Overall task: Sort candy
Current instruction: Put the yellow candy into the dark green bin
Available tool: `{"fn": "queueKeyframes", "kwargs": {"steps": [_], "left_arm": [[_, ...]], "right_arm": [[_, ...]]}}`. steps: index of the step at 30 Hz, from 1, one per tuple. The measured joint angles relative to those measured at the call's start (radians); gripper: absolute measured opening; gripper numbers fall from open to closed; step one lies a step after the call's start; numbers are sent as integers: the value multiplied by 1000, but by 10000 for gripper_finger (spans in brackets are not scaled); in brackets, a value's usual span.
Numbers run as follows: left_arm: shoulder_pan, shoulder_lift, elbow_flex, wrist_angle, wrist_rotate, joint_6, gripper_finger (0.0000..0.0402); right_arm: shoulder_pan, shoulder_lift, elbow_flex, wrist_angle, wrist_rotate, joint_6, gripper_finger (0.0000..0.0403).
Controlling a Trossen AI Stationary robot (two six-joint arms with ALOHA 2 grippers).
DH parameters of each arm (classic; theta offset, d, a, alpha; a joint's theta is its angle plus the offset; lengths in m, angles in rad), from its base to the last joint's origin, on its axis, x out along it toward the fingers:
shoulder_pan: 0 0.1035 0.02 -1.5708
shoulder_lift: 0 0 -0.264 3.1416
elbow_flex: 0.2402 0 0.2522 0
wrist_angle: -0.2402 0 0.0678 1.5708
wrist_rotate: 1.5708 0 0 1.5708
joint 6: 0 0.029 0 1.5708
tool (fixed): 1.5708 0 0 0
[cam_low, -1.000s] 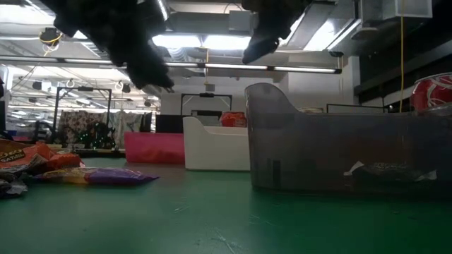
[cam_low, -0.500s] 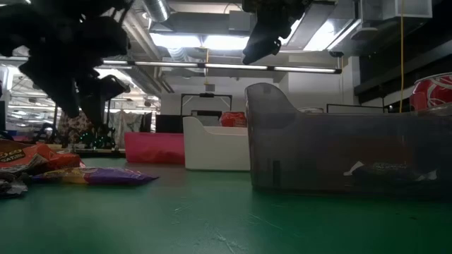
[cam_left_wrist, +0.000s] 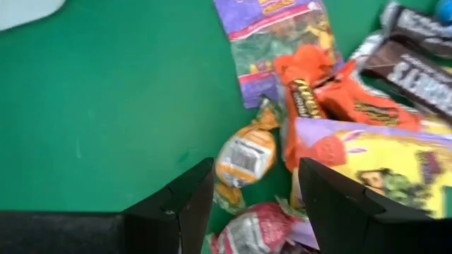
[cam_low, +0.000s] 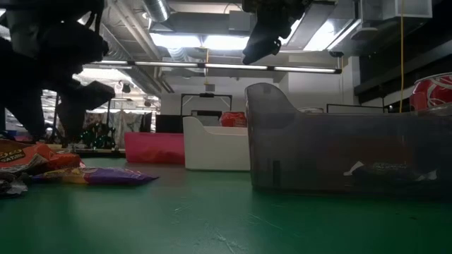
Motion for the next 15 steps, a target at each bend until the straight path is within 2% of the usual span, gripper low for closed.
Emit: {"fn": "queueKeyframes", "kwargs": {"steps": [4,15], "left_arm": [[-3,0,-38,66,-29,2,194],[-3,15,-123,211,-29,28,194]], "right_arm": [[0,0,0,0,0,0,214],[0,0,0,0,0,0,214]]}}
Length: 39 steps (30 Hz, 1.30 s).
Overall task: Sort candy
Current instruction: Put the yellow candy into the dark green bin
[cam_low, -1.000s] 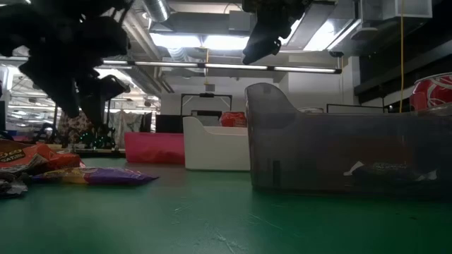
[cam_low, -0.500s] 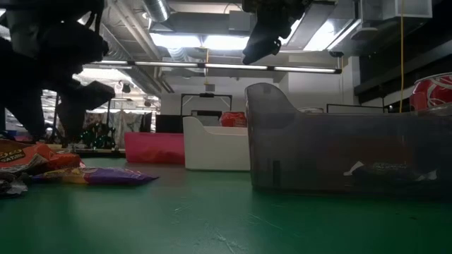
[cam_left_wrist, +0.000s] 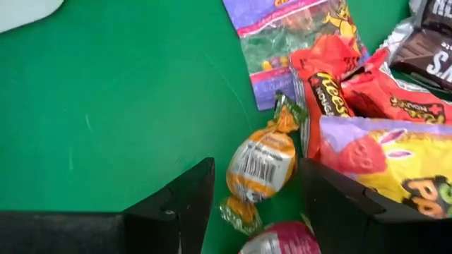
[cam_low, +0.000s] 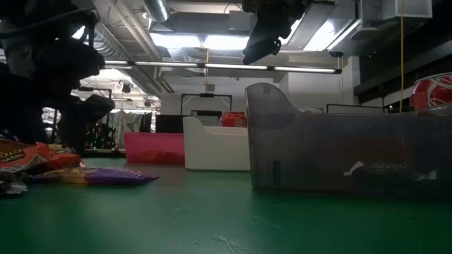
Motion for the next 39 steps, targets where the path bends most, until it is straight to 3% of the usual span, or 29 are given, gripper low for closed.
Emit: {"fn": "queueKeyframes", "kwargs": {"steps": [8,26,29,34,39], "left_arm": [[0,81,-19,67,-8,1,185],[1,93,34,88,-58,-35,90],[1,93,55,93,-113,-49,88],[1,93,99,152,-293,-56,87],[3,93,120,317,-485,-54,87]], "right_arm": [[0,0,0,1,0,0,214],[0,0,0,3,0,0,214],[0,0,0,3,-1,4,214],[0,0,0,7,-41,10,214],[0,0,0,62,-95,47,214]]}}
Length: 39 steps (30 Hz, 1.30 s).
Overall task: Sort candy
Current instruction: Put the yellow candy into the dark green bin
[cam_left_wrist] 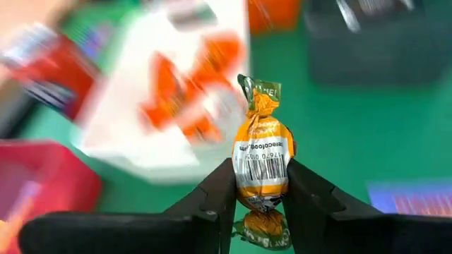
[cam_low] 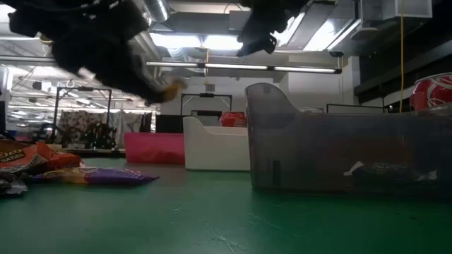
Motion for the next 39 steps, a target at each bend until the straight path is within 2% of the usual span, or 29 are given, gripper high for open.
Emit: {"fn": "queueKeyframes", "kwargs": {"steps": [4,13,28,39], "left_arm": [[24,0,0,165,-84,1,87],[106,0,0,363,-108,1,87],[187,0,0,530,-107,2,87],[191,0,2,546,-97,2,87]], "right_arm": [[0,0,0,85,-27,80,214],[0,0,0,216,-29,207,214],[0,30,0,313,20,471,214],[-1,113,0,370,37,482,214]]}}
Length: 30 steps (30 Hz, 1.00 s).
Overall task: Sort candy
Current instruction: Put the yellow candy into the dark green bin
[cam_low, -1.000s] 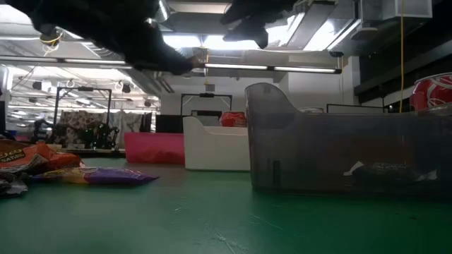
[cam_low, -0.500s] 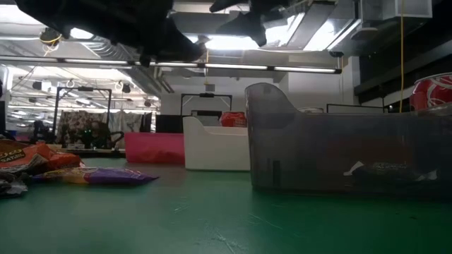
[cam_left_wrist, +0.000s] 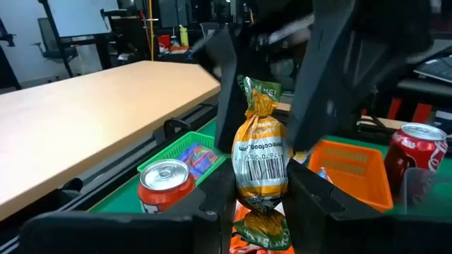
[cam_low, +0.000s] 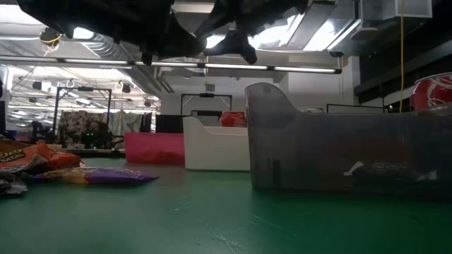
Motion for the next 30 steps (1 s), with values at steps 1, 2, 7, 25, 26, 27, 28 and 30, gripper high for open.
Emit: {"fn": "queueKeyframes", "kwargs": {"steps": [1,2,7,25,26,27,28,30], "left_arm": [[0,0,0,1,0,0,87],[0,0,0,0,0,0,87],[0,0,0,1,0,0,87],[0,0,-1,2,-5,-1,87],[0,0,-1,2,-5,-1,87],[0,0,-1,2,-5,-1,87],[0,0,-1,2,-5,-1,88],[0,0,-1,2,-4,-1,95]], "right_arm": [[0,7,0,5,0,0,214],[0,11,0,8,0,0,214],[0,17,0,35,1,0,214],[0,17,0,40,0,0,70],[0,17,0,40,0,-2,67],[0,17,0,40,0,-5,64],[0,17,0,40,0,-6,63],[0,17,0,40,-1,-7,62]]}}
